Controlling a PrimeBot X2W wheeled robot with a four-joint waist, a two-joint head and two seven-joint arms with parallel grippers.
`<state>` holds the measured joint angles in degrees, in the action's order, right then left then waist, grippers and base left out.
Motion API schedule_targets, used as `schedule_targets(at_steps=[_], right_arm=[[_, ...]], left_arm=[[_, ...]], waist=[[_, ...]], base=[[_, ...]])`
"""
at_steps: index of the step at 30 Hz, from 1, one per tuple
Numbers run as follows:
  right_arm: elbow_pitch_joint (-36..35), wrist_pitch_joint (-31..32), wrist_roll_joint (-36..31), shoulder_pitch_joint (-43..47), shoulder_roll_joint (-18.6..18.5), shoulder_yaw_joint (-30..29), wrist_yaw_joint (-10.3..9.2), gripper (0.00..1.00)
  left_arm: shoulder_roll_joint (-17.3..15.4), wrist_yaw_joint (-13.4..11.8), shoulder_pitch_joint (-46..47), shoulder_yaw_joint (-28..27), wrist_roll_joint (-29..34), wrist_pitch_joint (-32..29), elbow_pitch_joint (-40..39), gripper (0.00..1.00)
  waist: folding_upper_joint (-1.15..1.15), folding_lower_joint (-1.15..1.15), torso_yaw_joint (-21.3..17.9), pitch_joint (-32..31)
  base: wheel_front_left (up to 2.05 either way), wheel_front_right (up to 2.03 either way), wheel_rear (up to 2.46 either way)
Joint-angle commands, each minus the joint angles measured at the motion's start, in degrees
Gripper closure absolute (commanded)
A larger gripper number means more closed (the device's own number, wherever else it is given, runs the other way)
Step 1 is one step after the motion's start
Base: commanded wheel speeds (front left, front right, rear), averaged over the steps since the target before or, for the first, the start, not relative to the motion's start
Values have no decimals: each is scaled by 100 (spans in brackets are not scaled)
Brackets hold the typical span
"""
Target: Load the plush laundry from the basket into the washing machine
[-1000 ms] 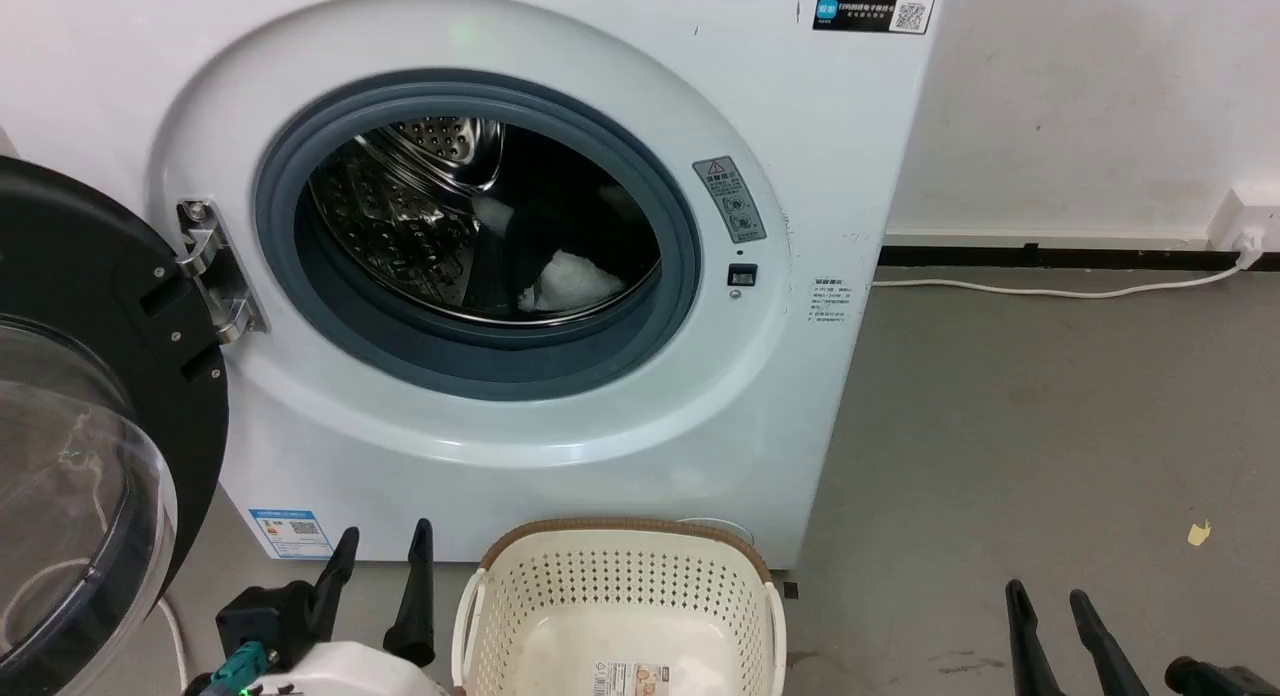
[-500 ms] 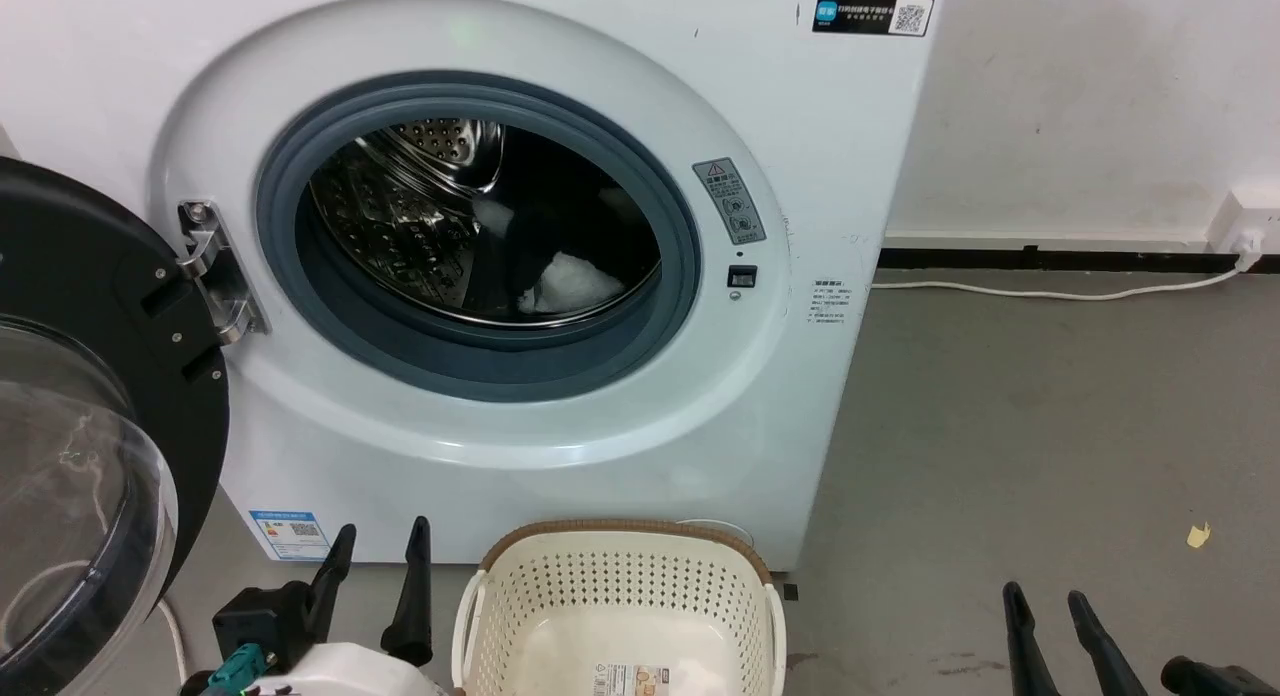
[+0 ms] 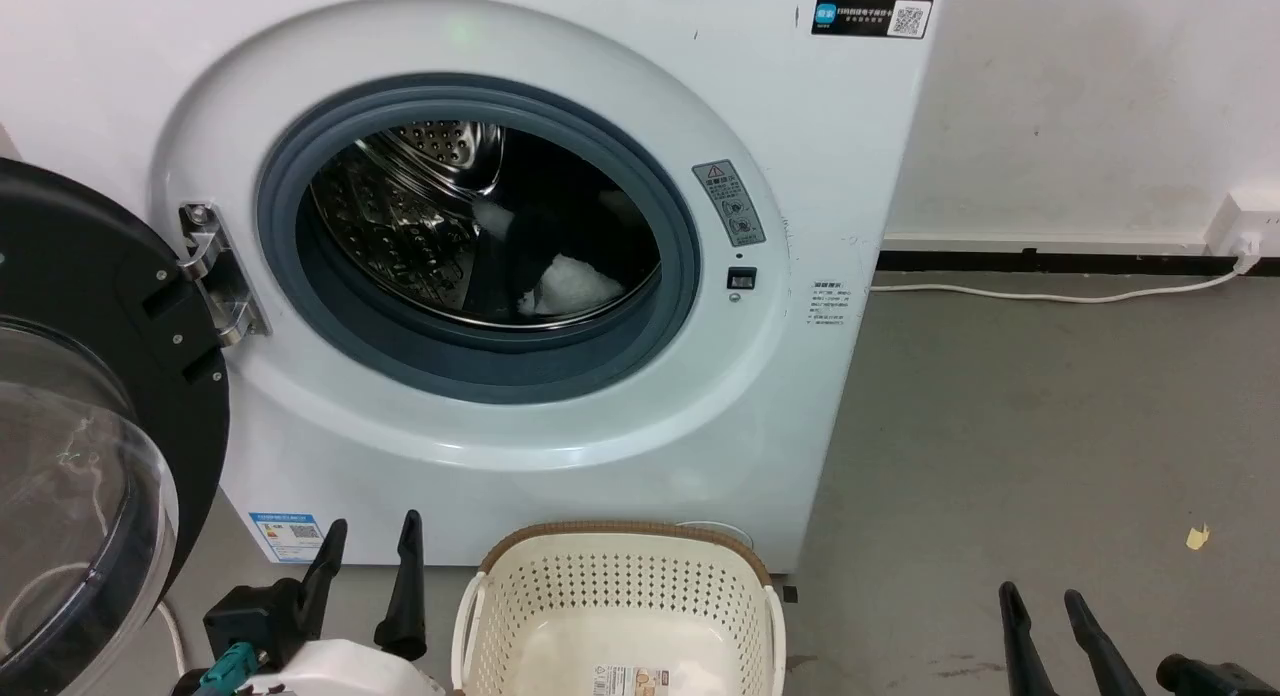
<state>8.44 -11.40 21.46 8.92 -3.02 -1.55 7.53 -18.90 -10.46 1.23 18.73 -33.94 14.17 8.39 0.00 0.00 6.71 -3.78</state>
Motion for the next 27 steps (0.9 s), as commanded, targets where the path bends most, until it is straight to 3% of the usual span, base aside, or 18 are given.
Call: schedule_targets(at_steps=[1,3,4,27], right_arm=[[-32,11,-36,68,14,10,-4,0],[-36,12,-37,69,14,12,-4,0],[-38,13,-38,69,14,12,-4,100],[-125,167,-308,-130,1,25,-1,100]], left_arm=[[3,-12,-68,-28,4,35,-38,0],[0,-15,-69,-24,17,39,-43,0],[-3,-27,-65,-21,34,40,-45,100],[231,149,-18,-270,492,-206,-139,100]], waist=[[0,0,-4,-1],[0,0,-6,0],[0,0,-5,2],[0,0,-104,54]], base=[[0,0,0],[0,0,0],[0,0,0],[0,0,0]])
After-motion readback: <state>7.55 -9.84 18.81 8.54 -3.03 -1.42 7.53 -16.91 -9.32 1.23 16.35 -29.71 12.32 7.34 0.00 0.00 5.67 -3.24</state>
